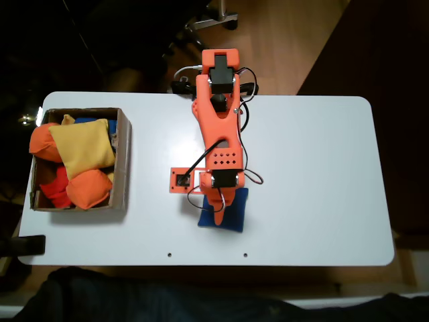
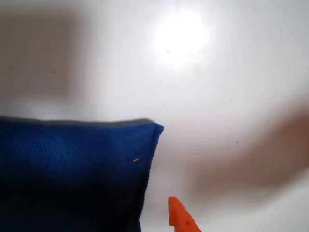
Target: Grasp a bag and put it in the box.
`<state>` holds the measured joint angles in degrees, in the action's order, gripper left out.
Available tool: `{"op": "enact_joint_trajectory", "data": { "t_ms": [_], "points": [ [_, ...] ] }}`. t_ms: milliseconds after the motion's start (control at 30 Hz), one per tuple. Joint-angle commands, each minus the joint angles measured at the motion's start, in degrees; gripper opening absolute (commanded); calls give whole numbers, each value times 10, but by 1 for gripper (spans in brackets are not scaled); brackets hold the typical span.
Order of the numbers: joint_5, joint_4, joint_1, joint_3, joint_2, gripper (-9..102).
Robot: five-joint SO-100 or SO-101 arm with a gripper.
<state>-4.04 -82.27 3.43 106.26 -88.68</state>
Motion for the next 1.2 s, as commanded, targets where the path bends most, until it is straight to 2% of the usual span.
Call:
{"op": "enact_joint_trajectory", "data": {
  "t_ms": [0,1167],
  "points": [
    [-16,8,5,-9,46,91],
    [-11,38,-13,-28,68,91]
  ]
}}
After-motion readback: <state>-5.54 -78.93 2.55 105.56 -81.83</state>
